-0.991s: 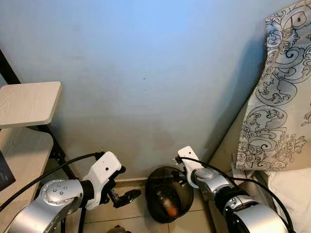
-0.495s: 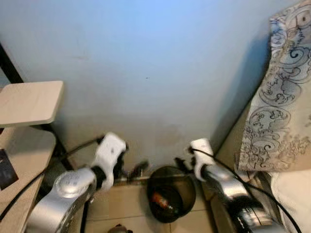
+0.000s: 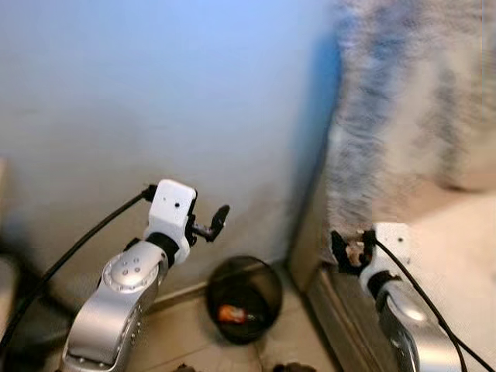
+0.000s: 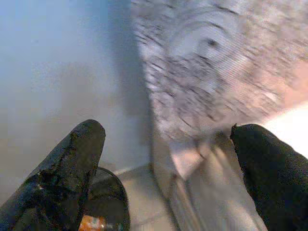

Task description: Clean up the room

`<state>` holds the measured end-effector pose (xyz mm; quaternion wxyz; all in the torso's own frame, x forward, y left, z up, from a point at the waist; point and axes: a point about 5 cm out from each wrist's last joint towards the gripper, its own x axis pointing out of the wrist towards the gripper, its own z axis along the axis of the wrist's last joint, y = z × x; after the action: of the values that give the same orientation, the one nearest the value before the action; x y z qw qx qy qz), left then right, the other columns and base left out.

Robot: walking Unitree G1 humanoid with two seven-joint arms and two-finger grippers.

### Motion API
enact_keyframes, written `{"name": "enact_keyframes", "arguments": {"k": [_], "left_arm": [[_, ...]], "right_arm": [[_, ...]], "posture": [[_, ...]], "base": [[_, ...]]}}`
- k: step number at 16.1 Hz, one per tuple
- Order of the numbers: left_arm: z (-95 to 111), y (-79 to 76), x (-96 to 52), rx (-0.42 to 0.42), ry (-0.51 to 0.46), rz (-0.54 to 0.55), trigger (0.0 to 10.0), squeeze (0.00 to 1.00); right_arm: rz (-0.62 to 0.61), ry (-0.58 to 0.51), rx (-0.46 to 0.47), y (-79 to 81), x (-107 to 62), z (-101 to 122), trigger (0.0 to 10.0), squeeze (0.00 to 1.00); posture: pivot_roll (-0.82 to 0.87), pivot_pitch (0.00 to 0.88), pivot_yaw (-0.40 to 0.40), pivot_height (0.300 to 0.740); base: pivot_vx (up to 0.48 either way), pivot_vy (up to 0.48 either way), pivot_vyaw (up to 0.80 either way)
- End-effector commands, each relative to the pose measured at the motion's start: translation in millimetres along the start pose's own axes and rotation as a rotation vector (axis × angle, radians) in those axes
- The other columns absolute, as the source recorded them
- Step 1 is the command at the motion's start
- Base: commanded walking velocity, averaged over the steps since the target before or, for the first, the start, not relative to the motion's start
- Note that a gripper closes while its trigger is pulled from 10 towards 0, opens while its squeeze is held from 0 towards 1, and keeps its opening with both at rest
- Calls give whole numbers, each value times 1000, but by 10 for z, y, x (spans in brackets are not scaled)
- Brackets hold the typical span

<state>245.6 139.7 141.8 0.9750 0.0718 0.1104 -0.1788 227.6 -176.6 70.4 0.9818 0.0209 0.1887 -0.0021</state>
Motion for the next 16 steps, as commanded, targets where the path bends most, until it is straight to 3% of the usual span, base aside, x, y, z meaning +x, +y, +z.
{"name": "enact_keyframes", "arguments": {"k": [1, 5, 8, 10, 12, 16], "left_arm": [[-61, 67, -45, -2, 17, 43, 10000, 0], [-142, 124, -123, -1, 31, 90, 10000, 0], [-123, 212, -136, 18, 14, 135, 10000, 0], [-95, 277, -132, 25, -4, 155, 10000, 0], [-94, 283, -103, -43, -29, 162, 10000, 0], [-106, 226, -60, -81, -32, 147, 10000, 0]], "right_arm": [[-38, 5, 38, -7, -85, 50, 10000, 0], [-83, 8, 51, -32, -174, 92, 10000, 0], [-128, 33, -26, -84, -203, 102, 10000, 0], [-118, 28, 15, -85, -194, 142, 10000, 0], [-156, -9, 12, -109, -162, 203, 10000, 0], [-144, 4, 51, -104, -158, 178, 10000, 0]], "posture": [[-10, 0, 34, 740], [5, 0, 27, 740], [15, 0, 22, 740], [17, 0, 23, 740], [12, 0, 27, 740], [8, 0, 30, 740]], "base": [[0, 0, -788], [0, 0, -772], [0, 0, -754], [0, 0, -747], [0, 0, -741], [0, 0, -731]]}}
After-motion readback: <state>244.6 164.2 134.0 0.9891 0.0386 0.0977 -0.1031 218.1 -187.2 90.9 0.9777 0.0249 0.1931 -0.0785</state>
